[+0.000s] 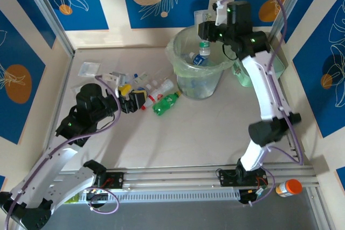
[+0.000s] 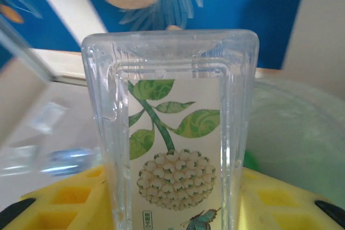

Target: Put the plastic bottles in the bin

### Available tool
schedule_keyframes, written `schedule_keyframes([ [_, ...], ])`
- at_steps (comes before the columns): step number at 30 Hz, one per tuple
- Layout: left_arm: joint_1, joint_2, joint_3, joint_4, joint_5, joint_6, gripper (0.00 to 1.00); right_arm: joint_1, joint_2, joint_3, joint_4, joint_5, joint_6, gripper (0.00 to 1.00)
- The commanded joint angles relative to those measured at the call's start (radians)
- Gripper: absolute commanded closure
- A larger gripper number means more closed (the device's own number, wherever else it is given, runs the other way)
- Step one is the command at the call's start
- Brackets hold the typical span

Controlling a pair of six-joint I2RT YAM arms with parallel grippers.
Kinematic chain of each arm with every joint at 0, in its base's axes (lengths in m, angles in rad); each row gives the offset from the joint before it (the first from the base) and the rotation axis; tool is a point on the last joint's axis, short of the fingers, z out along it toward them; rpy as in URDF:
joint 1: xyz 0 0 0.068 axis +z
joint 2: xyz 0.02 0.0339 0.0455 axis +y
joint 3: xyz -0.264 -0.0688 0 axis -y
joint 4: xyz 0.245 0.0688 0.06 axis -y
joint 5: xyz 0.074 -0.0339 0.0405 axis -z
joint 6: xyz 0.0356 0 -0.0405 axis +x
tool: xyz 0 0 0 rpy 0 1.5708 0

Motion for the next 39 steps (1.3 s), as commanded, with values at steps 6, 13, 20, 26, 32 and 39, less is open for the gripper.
schedule_keyframes([
  [6,-0.039,-0.029,-0.015,-0.011,-0.058,0.050,0.16,0.005,0.198,0.110,-0.068,0.300,-0.202,0.55],
  [13,-0.060,-0.041,-0.018,-0.016,-0.090,0.062,0.16,0.012,0.172,-0.112,-0.007,0.312,-0.192,0.55],
  [20,-0.078,-0.036,-0.017,-0.023,-0.121,0.072,0.16,-0.004,0.232,-0.164,-0.016,0.315,-0.190,0.52],
  [26,-0.082,-0.035,-0.015,-0.031,-0.152,0.083,0.14,-0.007,0.286,-0.147,-0.049,0.302,-0.181,0.43],
  [32,-0.081,-0.033,-0.014,-0.034,-0.174,0.091,0.12,0.000,0.251,-0.091,-0.067,0.295,-0.153,0.29],
  [39,-0.081,-0.034,-0.015,-0.034,-0.203,0.102,0.11,0.042,0.155,-0.019,-0.082,0.293,-0.169,0.20],
])
